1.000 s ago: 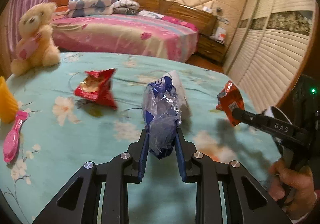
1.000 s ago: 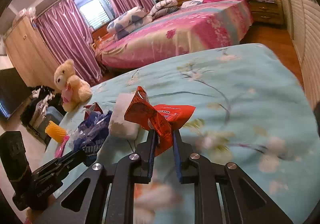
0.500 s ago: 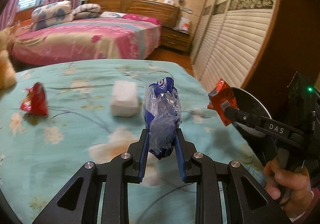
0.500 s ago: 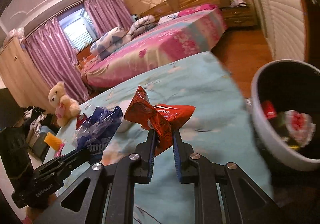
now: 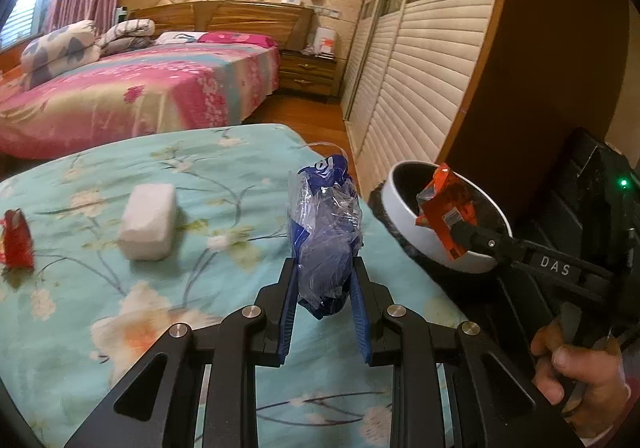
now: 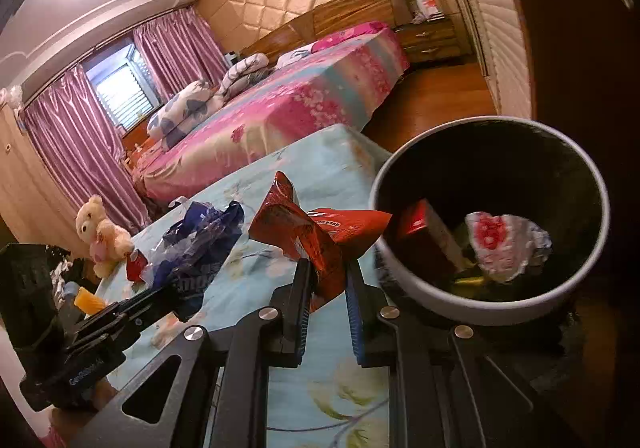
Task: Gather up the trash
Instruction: 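Carry the blue bag and orange wrapper over the black bin and open both tools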
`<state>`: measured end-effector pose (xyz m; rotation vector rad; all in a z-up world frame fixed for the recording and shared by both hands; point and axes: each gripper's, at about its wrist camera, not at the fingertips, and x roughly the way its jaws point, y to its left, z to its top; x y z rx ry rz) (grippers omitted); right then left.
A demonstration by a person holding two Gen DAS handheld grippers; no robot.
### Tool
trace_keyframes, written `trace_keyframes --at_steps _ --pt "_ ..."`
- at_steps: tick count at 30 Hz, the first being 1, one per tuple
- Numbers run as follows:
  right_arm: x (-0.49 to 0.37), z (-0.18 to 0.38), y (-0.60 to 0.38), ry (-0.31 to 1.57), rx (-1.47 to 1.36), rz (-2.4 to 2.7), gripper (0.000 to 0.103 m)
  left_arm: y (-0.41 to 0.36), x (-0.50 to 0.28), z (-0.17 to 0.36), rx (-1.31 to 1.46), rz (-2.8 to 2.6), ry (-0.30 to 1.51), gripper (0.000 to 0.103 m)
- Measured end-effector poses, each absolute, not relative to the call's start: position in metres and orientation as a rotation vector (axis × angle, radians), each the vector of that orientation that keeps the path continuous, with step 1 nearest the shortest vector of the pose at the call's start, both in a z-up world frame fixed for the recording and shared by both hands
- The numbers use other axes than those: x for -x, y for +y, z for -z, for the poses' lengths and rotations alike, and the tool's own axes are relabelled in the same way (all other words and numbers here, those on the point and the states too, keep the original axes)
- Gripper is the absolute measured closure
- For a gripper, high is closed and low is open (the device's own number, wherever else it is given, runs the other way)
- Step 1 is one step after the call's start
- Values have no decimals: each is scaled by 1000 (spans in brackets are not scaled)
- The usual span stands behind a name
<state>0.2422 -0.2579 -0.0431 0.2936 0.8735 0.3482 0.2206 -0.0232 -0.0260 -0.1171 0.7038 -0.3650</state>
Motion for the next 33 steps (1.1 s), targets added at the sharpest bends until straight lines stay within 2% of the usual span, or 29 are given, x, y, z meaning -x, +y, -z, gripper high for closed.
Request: trace_keyframes --at_steps 33 --pt "-247 44 -343 849 -334 -165 86 -126 -260 21 -4 495 693 79"
